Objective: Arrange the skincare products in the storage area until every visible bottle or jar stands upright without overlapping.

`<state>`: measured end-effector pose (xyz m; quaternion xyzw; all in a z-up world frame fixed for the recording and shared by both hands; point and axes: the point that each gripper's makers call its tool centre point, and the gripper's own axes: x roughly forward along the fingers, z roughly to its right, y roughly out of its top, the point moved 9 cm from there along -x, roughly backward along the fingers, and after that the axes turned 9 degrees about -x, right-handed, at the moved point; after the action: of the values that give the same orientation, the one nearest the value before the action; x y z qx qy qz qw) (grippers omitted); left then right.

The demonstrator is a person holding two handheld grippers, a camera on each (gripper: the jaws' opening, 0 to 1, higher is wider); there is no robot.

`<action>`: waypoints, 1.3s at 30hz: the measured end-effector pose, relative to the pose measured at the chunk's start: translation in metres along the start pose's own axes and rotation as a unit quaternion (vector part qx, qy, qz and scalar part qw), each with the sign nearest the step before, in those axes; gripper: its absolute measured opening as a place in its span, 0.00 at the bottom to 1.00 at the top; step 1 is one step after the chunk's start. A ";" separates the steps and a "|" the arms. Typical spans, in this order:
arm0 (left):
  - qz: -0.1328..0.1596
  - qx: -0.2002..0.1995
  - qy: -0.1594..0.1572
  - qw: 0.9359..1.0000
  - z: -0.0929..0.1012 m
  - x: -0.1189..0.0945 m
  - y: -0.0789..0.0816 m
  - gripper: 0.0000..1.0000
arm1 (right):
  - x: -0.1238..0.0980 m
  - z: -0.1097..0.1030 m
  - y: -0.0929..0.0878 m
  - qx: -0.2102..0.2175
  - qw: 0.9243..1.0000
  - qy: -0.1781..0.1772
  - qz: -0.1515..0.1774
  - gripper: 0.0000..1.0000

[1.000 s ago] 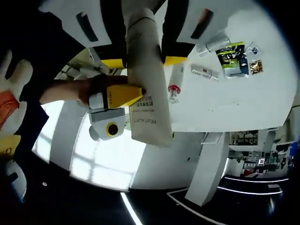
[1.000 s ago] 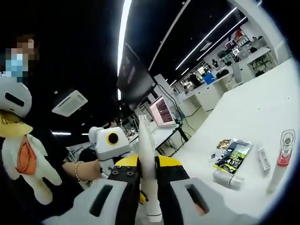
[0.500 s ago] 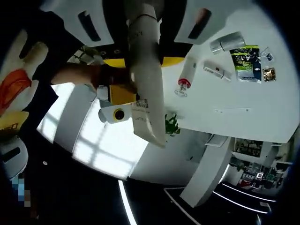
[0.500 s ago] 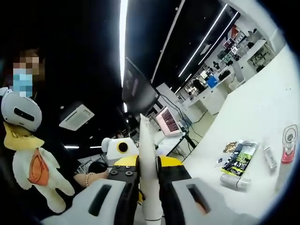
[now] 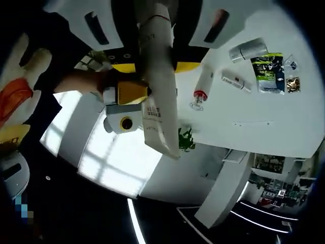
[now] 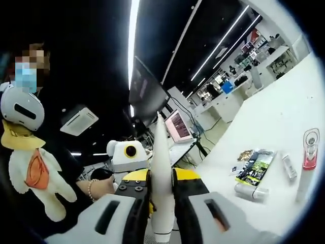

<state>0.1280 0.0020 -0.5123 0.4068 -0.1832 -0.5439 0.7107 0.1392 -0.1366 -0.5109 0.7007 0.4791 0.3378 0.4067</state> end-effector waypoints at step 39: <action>-0.082 0.147 -0.082 0.982 0.000 -0.009 0.045 0.33 | -0.007 -0.004 -0.028 -0.128 0.988 0.024 -0.084 0.13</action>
<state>0.1528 0.0137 -0.4752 0.4743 -0.2847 -0.5986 0.5793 0.1229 -0.1370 -0.5345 0.5918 0.4985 0.3780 0.5083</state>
